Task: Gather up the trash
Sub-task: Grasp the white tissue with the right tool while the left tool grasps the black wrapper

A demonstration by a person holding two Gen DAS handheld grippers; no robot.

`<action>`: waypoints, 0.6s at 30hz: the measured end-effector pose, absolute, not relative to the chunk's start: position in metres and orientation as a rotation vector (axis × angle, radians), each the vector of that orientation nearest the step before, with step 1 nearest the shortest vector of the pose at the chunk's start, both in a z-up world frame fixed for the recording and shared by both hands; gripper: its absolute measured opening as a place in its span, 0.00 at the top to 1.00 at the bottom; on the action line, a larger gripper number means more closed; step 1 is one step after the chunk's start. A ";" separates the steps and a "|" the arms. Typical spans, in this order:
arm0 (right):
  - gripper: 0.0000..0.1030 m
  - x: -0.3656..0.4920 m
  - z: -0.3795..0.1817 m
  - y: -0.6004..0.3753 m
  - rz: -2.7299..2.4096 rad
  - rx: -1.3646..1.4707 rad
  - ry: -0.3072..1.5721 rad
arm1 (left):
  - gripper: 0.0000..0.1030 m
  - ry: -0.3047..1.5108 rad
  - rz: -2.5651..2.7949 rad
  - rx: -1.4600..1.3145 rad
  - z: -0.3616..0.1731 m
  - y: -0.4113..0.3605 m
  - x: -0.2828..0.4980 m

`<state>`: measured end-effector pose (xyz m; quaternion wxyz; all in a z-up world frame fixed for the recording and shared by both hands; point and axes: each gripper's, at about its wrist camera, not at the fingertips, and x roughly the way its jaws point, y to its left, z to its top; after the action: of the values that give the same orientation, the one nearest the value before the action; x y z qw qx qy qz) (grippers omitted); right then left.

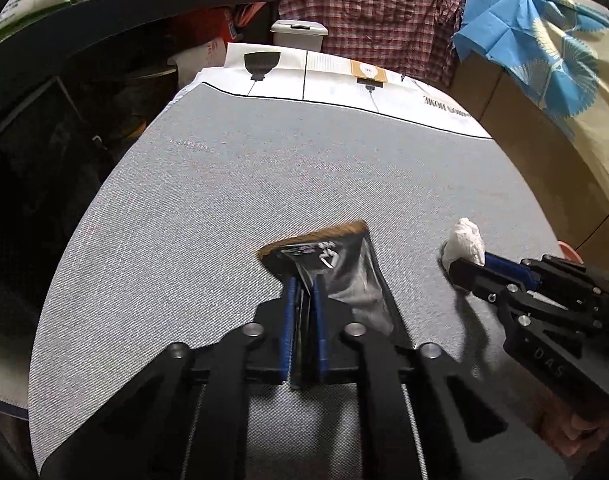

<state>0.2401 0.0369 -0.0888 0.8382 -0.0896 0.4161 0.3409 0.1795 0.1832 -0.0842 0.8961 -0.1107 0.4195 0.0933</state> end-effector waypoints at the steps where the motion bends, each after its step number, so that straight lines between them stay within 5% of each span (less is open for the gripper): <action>1: 0.86 0.239 -0.087 0.036 0.725 -0.186 0.877 | 0.94 0.866 0.191 -0.226 -0.083 0.182 0.179; 18: 0.87 0.217 -0.043 0.003 0.702 -0.126 0.763 | 0.94 0.754 0.172 -0.144 -0.039 0.160 0.165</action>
<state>0.2173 0.0034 -0.0435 0.8667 -0.0600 0.3646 0.3351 0.1649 0.1602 -0.0391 0.9237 -0.0703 0.3672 0.0837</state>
